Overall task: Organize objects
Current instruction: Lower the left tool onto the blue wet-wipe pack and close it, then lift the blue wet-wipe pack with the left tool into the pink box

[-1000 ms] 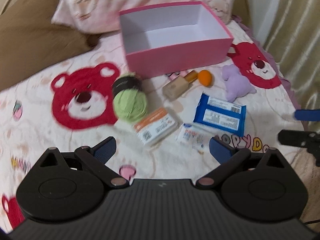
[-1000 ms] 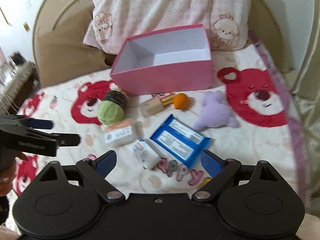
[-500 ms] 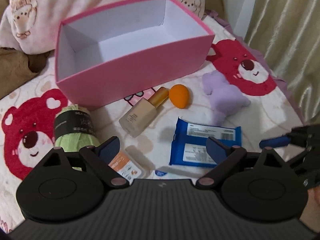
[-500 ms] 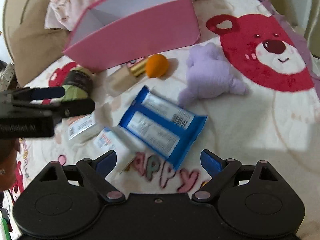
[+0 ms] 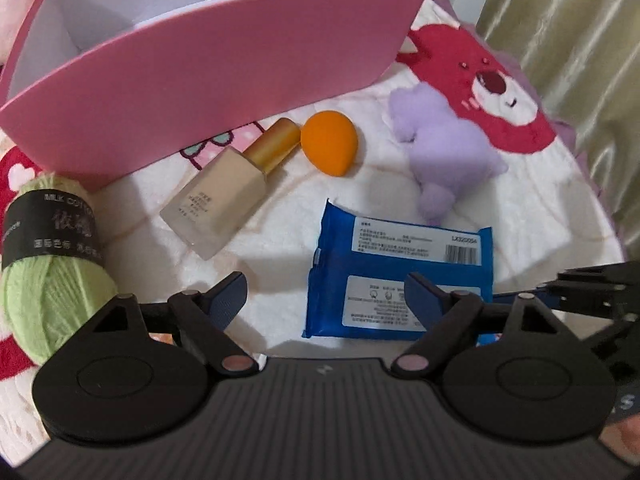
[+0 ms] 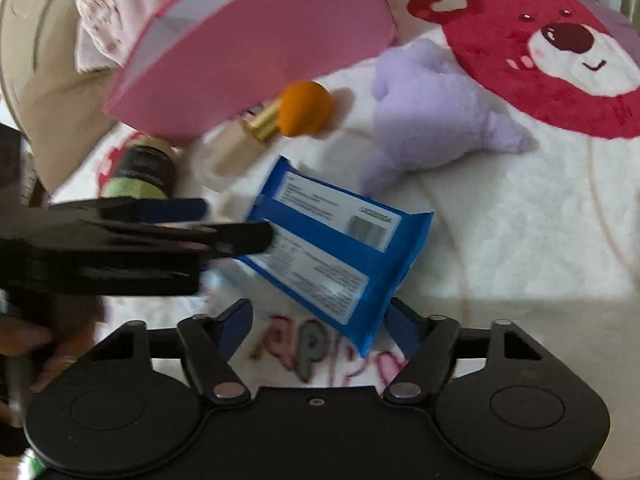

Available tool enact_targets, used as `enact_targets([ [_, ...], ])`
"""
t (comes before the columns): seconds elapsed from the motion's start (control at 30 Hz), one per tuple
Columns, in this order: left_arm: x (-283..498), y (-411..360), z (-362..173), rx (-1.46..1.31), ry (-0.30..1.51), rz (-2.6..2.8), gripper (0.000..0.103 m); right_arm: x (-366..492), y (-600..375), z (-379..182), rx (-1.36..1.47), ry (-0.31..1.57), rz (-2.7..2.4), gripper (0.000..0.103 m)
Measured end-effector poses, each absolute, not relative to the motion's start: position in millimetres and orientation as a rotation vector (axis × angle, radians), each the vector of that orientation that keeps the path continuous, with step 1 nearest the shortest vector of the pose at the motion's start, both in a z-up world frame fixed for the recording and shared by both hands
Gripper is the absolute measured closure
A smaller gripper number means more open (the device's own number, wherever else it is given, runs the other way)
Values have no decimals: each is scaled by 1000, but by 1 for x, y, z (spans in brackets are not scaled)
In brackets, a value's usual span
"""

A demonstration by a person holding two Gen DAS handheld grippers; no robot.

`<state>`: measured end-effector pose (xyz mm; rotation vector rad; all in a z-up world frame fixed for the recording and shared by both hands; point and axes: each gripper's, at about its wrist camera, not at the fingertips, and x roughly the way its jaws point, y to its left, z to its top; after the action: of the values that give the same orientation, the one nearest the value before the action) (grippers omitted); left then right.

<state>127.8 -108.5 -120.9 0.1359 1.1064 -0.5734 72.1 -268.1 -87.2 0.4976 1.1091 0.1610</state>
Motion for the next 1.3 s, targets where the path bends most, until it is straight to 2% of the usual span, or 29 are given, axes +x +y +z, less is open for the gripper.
enact_targets([
  [0.03, 129, -109, -124, 129, 1114, -575, 17, 70, -269, -89, 496, 1102, 144, 39],
  [0.07, 130, -110, -128, 108, 1128, -579, 24, 69, -270, -90, 485, 1095, 126, 50],
  [0.13, 134, -109, -133, 45, 1165, -607, 39, 65, -271, -87, 451, 1065, 106, 64],
  [0.17, 136, -105, -134, -29, 1187, -628, 41, 63, -272, -85, 436, 1045, 97, 70],
  [0.3, 141, -93, -141, -212, 1246, -634, 44, 63, -274, -78, 381, 979, 35, 70],
  [0.37, 141, -92, -141, -202, 1234, -616, 49, 67, -280, -81, 398, 987, 20, 66],
  [0.47, 142, -94, -142, -196, 1199, -563, 49, 71, -282, -90, 417, 1002, 3, 63],
  [0.53, 141, -97, -143, -187, 1185, -556, 49, 70, -279, -90, 398, 992, 1, 63],
  [0.6, 134, -104, -140, -174, 1177, -582, 54, 70, -275, -89, 371, 982, 10, 66],
  [0.63, 132, -106, -139, -184, 1177, -588, 54, 69, -272, -88, 357, 976, 17, 68],
  [0.8, 115, -105, -129, -195, 1168, -569, 54, 62, -261, -73, 258, 943, 34, 69],
  [1.3, 130, -70, 6, -142, 958, -596, 54, 86, -245, 57, 67, 720, 196, 69],
])
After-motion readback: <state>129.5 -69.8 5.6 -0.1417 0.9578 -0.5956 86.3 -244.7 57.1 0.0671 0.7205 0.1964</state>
